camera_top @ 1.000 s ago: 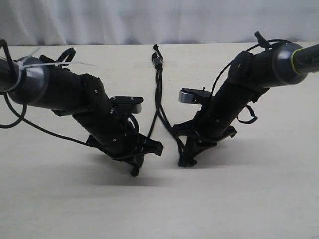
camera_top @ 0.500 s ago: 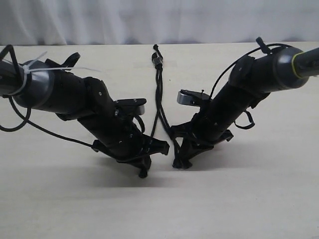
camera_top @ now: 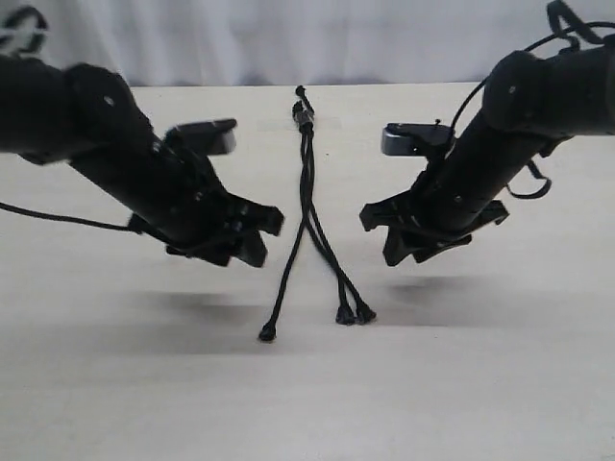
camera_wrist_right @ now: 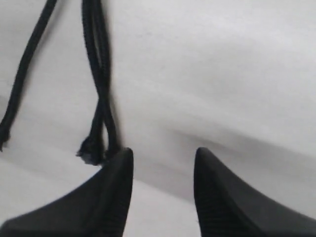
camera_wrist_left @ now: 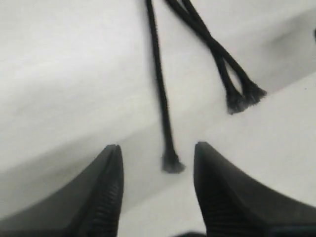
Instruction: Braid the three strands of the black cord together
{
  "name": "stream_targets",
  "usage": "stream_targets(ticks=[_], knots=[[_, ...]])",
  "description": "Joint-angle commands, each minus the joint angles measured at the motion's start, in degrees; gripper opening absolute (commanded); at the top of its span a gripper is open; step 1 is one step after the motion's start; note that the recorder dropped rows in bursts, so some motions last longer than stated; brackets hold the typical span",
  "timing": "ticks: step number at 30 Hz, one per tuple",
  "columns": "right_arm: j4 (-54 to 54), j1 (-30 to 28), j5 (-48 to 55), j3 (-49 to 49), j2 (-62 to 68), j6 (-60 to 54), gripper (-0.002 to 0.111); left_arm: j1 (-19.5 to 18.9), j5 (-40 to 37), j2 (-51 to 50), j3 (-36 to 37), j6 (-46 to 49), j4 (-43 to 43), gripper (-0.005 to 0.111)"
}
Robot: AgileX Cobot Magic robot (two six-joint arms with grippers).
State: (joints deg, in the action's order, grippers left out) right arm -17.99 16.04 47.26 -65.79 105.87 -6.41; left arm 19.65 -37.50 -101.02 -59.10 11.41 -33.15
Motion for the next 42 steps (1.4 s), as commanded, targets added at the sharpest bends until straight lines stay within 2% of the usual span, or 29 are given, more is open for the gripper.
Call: stream_targets(ticks=[1, 4, 6, 9, 12, 19, 23, 26, 34, 42], knots=[[9.5, -3.1, 3.7, 3.0, -6.5, 7.2, 0.025, -8.5, -9.9, 7.7, -0.4, -6.5, 14.5, 0.026], [13.0, -5.8, 4.1, 6.8, -11.5, 9.9, 0.005, -14.7, -14.7, 13.0, -0.3, -9.2, 22.8, 0.008], [13.5, -7.5, 4.2, 10.0, -15.8, 10.5, 0.004, -18.2, -17.0, 17.3, 0.2, -9.2, 24.8, 0.0], [14.5, -8.6, 3.7, 14.9, -23.8, 10.7, 0.004, -21.3, -18.0, 24.7, 2.5, -9.2, 26.2, 0.0], [15.5, -8.6, 0.7, 19.7, -33.2, 11.3, 0.004, -21.6, -16.5, 34.0, 6.4, -9.1, 28.6, 0.0], [15.5, -8.6, -11.9, 30.2, -56.2, 12.9, 0.004, -21.6, -7.1, 54.6, 16.3, -9.1, 26.9, 0.0], [15.5, -8.6, -19.4, 34.6, -66.8, 13.3, 0.004, -21.6, -6.8, 64.1, 19.5, -8.2, 27.5, 0.0], [15.5, -8.6, -20.5, 36.1, -73.2, 13.3, 0.004, -21.6, -9.8, 69.1, 19.8, -8.2, 27.5, 0.0], [15.8, -8.6, -20.0, 36.4, -84.9, 13.3, 0.004, -21.6, -10.4, 77.7, 19.8, -8.2, 27.5, 0.0], [16.1, -8.6, -20.9, 36.4, -88.7, 13.3, 0.004, -21.6, -10.0, 78.9, 20.0, -8.2, 27.5, 0.0]])
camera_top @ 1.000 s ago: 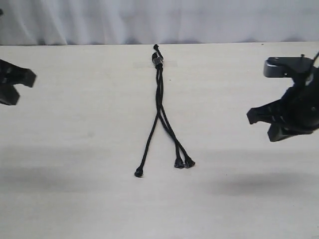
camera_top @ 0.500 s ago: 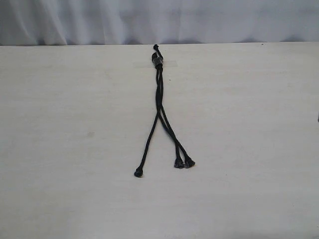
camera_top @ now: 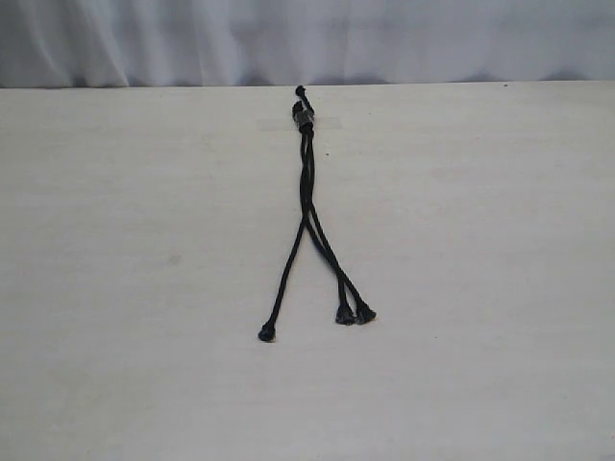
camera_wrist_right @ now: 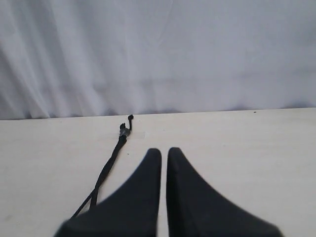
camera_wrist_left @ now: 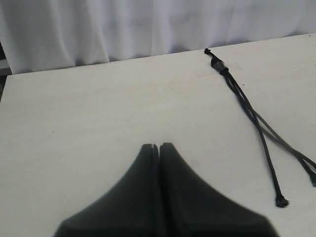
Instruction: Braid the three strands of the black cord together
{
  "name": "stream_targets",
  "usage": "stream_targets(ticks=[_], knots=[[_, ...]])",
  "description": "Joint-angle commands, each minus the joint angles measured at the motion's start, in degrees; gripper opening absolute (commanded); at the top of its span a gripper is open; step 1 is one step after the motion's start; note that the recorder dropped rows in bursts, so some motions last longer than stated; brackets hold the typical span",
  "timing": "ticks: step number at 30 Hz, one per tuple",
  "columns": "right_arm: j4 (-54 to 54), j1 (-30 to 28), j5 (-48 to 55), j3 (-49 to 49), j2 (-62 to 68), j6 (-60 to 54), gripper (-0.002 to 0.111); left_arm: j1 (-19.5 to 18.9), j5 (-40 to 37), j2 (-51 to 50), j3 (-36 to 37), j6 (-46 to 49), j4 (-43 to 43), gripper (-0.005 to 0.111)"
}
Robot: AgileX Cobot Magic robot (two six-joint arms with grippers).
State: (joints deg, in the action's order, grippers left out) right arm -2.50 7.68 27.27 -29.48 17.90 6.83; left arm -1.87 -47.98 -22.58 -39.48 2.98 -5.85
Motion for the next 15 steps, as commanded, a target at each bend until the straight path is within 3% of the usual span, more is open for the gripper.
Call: stream_targets(ticks=[1, 6, 15], knots=[[0.6, -0.2, -1.0, 0.1, -0.7, 0.1, 0.004, -0.1, 0.7, 0.7, 0.6, 0.2, 0.4, 0.0], [2.0, -0.2, -1.0, 0.1, -0.7, 0.1, 0.004, -0.1, 2.1, 3.7, 5.0, 0.2, 0.8, 0.0], [2.8, -0.2, -1.1, 0.1, -0.7, -0.2, 0.004, -0.1, 16.8, 22.6, 19.7, 0.2, 0.7, 0.0]])
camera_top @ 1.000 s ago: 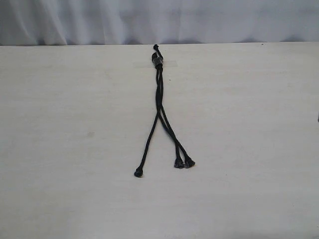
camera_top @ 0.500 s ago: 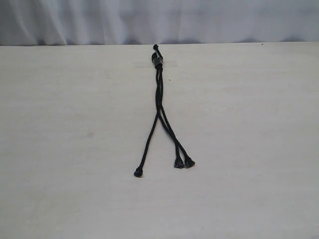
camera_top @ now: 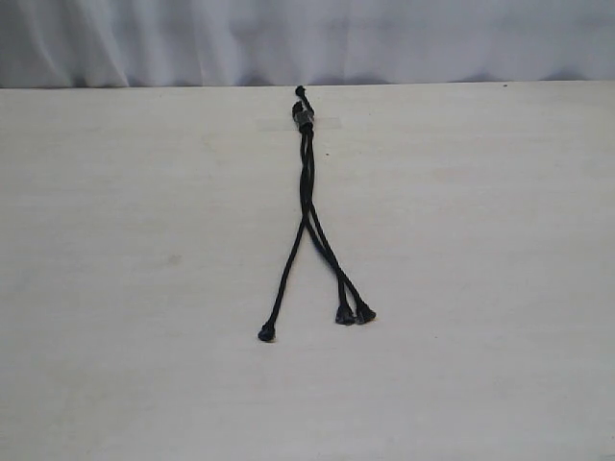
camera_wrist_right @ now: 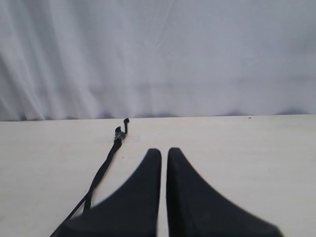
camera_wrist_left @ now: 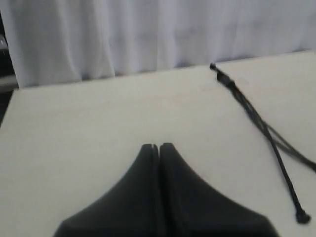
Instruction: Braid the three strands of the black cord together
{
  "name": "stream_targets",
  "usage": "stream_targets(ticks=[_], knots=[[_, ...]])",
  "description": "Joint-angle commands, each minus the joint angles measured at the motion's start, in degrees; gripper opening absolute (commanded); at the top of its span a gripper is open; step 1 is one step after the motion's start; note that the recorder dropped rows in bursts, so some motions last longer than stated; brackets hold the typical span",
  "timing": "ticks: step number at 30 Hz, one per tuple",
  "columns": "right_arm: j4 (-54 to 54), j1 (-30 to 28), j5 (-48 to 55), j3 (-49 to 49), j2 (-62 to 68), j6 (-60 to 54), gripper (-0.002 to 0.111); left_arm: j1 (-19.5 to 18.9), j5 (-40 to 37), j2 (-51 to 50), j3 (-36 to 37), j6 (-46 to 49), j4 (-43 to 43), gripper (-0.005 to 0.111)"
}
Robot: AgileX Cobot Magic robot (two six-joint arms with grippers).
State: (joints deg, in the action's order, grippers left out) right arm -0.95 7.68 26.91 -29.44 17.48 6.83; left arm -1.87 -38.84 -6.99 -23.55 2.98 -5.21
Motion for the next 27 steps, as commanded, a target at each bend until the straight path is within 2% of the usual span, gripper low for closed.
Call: stream_targets(ticks=[1, 8, 12, 16, 20, 27], knots=[[2.1, -0.2, -1.1, 0.1, -0.2, -0.2, 0.004, -0.1, 8.3, 7.0, 4.4, 0.2, 0.2, 0.0], [3.3, -0.2, -2.2, 0.1, -0.2, -0.2, 0.004, -0.1, 10.3, 7.0, 8.5, 0.2, 0.1, 0.0], [3.3, -0.2, -2.2, 0.1, -0.2, -0.2, 0.004, -0.1, 16.9, 7.0, 16.1, 0.2, 0.1, 0.0], [3.3, -0.2, -2.3, 0.2, -0.2, -0.2, 0.004, -0.1, 17.9, 7.0, 23.2, 0.2, 0.1, 0.0], [3.3, -0.2, -2.9, 2.1, -0.2, -0.2, 0.004, -0.1, 21.0, 7.0, 23.6, 0.2, 0.1, 0.0], [2.7, -0.2, -4.4, 5.9, -0.2, -0.2, 0.004, -0.1, 21.3, 7.0, 23.6, 0.2, 0.1, 0.0]])
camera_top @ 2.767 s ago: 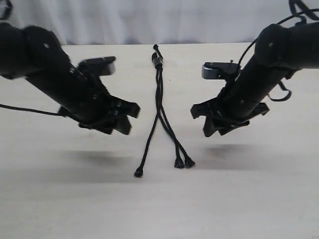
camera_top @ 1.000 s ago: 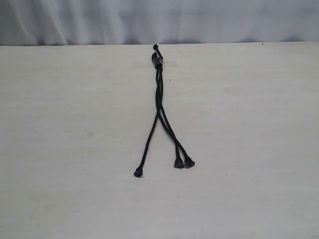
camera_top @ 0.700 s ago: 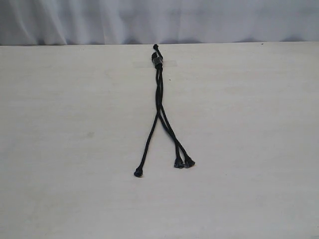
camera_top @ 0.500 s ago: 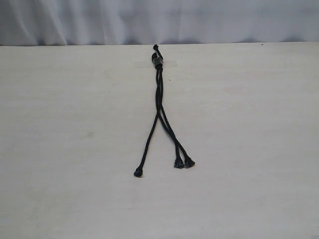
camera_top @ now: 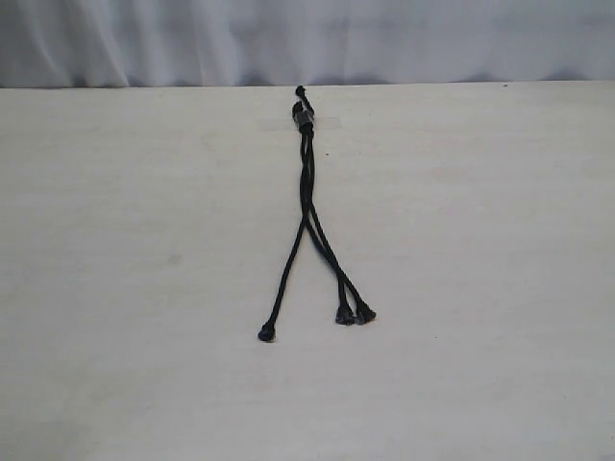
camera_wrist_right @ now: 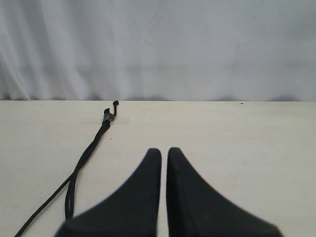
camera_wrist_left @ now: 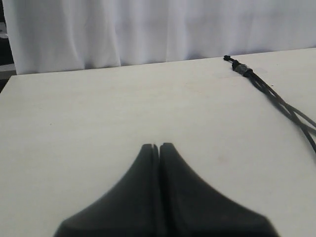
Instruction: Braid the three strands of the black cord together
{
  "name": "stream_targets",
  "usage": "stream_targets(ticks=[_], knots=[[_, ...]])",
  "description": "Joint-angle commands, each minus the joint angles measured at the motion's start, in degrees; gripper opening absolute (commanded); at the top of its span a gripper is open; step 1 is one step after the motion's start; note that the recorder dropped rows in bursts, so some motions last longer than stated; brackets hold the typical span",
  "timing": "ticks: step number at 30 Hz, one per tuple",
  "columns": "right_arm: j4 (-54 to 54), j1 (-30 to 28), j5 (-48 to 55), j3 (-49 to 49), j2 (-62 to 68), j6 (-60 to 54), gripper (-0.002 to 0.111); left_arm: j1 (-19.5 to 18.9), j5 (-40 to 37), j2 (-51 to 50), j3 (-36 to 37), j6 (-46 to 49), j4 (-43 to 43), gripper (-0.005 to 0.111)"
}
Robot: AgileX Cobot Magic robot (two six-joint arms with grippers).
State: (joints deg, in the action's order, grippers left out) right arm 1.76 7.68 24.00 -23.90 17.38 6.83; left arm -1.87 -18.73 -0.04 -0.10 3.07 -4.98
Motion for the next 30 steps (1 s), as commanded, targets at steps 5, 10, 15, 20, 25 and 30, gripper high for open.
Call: stream_targets(ticks=[5, 10, 15, 20, 25, 30], knots=[[0.0, -0.2, -1.6, 0.6, -0.8, -0.2, 0.004, -0.1, 1.1, 0.0, 0.1, 0.1, 0.0, 0.0], [0.0, -0.3, -5.9, 6.8, -6.8, -0.2, 0.004, -0.1, 1.1, 0.0, 0.1, 0.1, 0.0, 0.0], [0.0, -0.3, -7.5, 16.7, -11.1, -0.2, 0.004, -0.1, 1.1, 0.0, 0.1, 0.1, 0.0, 0.0], [0.0, -0.4, -7.5, 23.9, -14.0, -0.2, 0.004, -0.1, 1.1, 0.0, 0.1, 0.1, 0.0, 0.0], [-1.4, -0.4, -7.6, 23.9, -16.5, 0.4, 0.004, -0.1, 1.1, 0.0, 0.1, 0.1, 0.0, 0.0], [-1.4, -0.4, -7.7, 23.9, -16.5, 0.4, 0.004, -0.1, 1.1, 0.0, 0.1, 0.1, 0.0, 0.0]])
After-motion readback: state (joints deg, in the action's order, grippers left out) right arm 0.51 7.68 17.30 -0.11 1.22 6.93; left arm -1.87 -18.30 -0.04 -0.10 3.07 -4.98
